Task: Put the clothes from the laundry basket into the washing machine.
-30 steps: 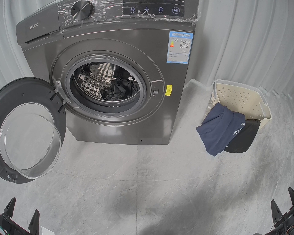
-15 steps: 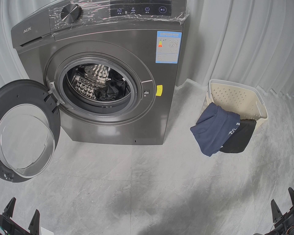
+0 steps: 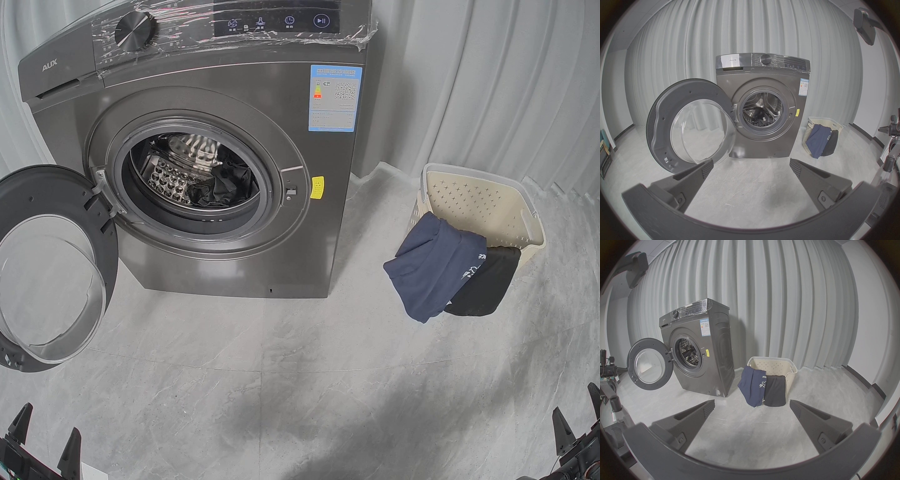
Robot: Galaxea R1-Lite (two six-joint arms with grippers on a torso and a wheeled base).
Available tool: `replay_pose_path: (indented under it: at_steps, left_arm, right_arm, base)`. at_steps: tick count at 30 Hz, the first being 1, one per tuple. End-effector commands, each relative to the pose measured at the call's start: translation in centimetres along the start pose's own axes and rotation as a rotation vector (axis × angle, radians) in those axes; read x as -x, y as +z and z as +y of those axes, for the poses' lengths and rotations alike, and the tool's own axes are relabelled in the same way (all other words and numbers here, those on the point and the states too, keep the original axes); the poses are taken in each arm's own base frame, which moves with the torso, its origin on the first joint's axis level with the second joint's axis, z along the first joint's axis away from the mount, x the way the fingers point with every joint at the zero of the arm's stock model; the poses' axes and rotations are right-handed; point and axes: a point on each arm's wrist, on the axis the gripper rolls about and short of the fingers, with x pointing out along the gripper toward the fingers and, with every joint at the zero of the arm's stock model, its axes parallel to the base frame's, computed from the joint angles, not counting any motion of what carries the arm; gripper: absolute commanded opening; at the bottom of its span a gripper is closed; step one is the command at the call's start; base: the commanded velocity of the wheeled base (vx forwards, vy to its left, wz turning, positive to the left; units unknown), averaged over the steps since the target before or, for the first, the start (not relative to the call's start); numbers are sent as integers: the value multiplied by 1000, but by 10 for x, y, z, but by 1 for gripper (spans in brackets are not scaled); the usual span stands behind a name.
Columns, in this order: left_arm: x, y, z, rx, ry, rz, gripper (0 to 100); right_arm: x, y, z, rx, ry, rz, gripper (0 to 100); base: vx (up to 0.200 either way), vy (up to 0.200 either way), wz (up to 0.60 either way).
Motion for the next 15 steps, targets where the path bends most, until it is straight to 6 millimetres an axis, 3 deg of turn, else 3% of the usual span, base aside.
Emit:
replay_pose_path:
  at_steps: [1,2,15]
  left_arm:
    - [-1,-5,0,-1,-2,10,100]
    - [-1,-5,0,-1,0,10,100]
    - [-1,-5,0,-1,0,10,100]
  right_arm:
    - [0,-5,0,0,0,4,100]
    - [0,-5,0,0,0,4,100]
    - [0,-5,0,0,0,4,100]
  base:
    - [0,0,0]
    - [0,0,0]
    - [0,-200,0]
